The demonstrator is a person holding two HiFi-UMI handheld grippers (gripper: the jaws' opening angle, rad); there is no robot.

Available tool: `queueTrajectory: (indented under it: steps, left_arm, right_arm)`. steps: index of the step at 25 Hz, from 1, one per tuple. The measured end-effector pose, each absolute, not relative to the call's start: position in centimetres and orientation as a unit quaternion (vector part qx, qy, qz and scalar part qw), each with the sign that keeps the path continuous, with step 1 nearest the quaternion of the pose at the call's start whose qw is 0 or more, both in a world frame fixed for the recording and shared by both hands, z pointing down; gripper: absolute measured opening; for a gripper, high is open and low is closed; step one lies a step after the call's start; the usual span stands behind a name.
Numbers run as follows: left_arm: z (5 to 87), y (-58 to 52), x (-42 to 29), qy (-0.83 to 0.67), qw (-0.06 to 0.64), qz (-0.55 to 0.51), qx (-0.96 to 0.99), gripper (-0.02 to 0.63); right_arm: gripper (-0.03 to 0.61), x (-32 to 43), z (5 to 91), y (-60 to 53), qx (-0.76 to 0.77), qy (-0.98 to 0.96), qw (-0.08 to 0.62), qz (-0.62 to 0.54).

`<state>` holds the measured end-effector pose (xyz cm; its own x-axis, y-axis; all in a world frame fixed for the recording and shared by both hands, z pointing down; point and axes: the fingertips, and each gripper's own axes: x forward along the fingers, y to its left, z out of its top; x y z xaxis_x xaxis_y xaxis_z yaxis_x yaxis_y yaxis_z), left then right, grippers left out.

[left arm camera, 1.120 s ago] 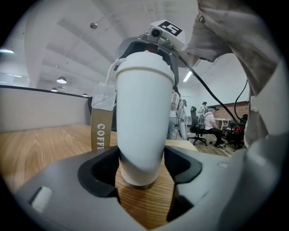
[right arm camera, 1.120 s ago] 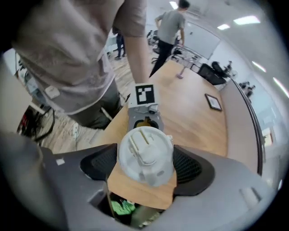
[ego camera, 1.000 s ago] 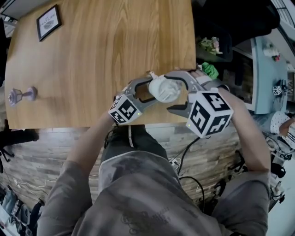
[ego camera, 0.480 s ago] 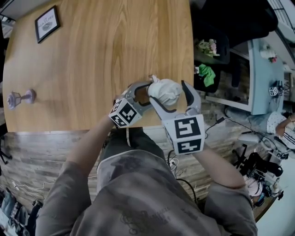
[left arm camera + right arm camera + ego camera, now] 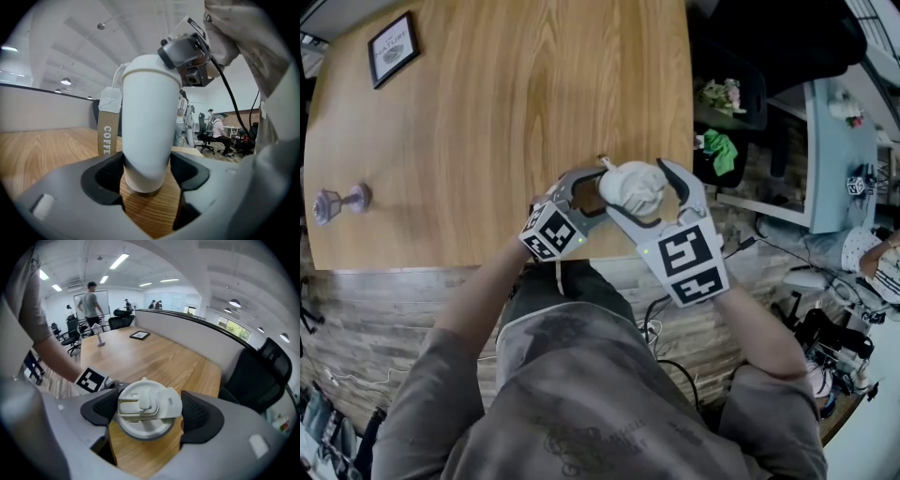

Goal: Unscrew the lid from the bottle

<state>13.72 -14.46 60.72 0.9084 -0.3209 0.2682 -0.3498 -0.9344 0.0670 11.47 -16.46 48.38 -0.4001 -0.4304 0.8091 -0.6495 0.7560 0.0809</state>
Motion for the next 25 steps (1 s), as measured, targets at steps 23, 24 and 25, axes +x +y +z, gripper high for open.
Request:
queueTrajectory:
  steps: [23,24,25]
  left_arm:
    - [61.0,-14.3,13.7,-0.176,0.044,0.141,0.973,0.304]
    - [61.0,-14.3,13.7,-0.176,0.044,0.141,0.973,0.304]
    - [61.0,-14.3,13.7,-0.175,0.044,0.14,0.973,0.305]
  right_arm:
    - [0.43,11.0,49.1,-13.2,-0.135,-0.831,0.527,-0.115]
    - [0.432,11.1,49.1,-13.4,-0.103,-0.837,0.53,-0.092]
    - [0.434,11.2,49.0,-13.7,-0.065,-0.844,0.528,-0.065]
